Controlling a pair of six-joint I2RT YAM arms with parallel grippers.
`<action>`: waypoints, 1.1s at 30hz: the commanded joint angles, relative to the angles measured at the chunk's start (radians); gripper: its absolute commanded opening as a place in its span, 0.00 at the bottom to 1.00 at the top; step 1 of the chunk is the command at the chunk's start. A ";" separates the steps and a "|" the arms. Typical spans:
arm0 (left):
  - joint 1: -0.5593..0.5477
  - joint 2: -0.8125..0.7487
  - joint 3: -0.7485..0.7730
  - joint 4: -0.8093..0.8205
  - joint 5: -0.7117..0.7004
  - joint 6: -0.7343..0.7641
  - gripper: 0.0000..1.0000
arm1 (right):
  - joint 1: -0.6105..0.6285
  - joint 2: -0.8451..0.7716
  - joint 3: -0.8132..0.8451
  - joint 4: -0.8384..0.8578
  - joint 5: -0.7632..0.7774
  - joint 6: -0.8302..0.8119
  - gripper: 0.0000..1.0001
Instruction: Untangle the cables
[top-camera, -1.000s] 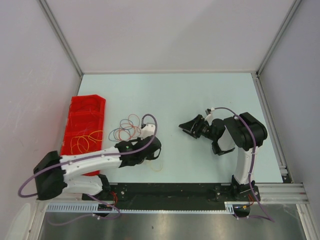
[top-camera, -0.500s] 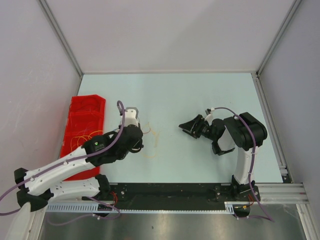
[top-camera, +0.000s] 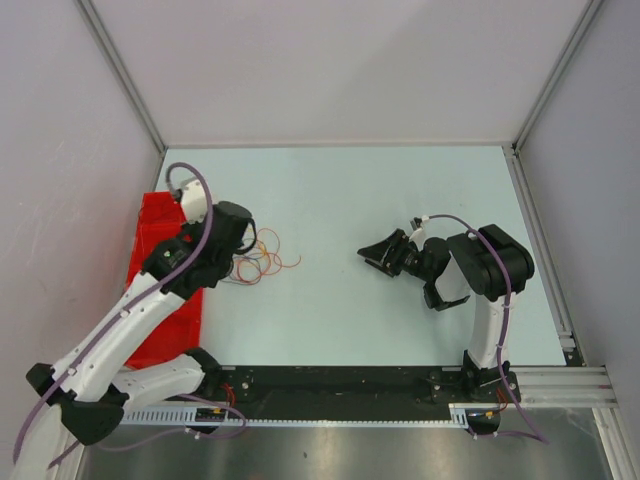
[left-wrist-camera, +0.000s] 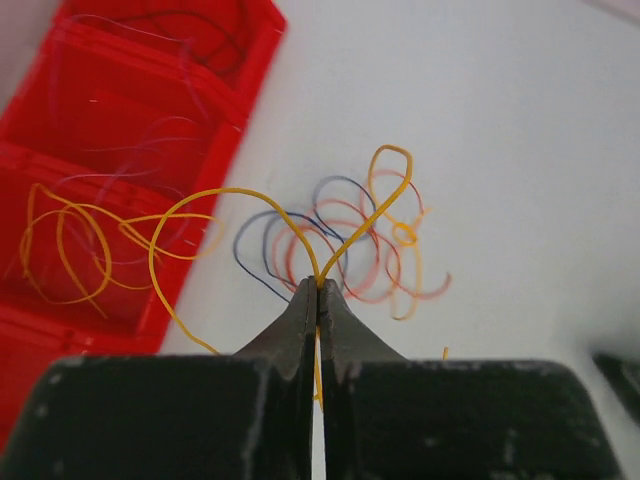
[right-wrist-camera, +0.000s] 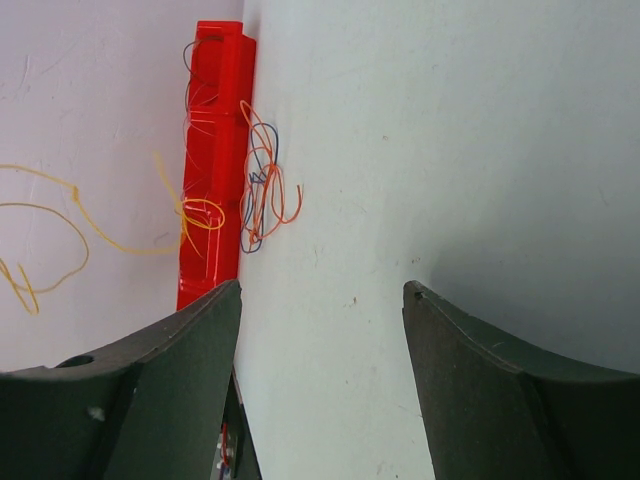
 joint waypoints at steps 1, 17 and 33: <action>0.127 -0.009 0.065 -0.012 -0.078 -0.031 0.00 | -0.005 0.092 -0.043 -0.298 0.065 -0.074 0.72; 0.212 -0.054 0.117 -0.479 -0.326 -0.834 0.01 | -0.005 0.098 -0.043 -0.289 0.058 -0.074 0.72; 0.382 -0.479 -0.180 -0.482 -0.234 -0.753 0.00 | -0.008 0.098 -0.043 -0.288 0.044 -0.082 0.72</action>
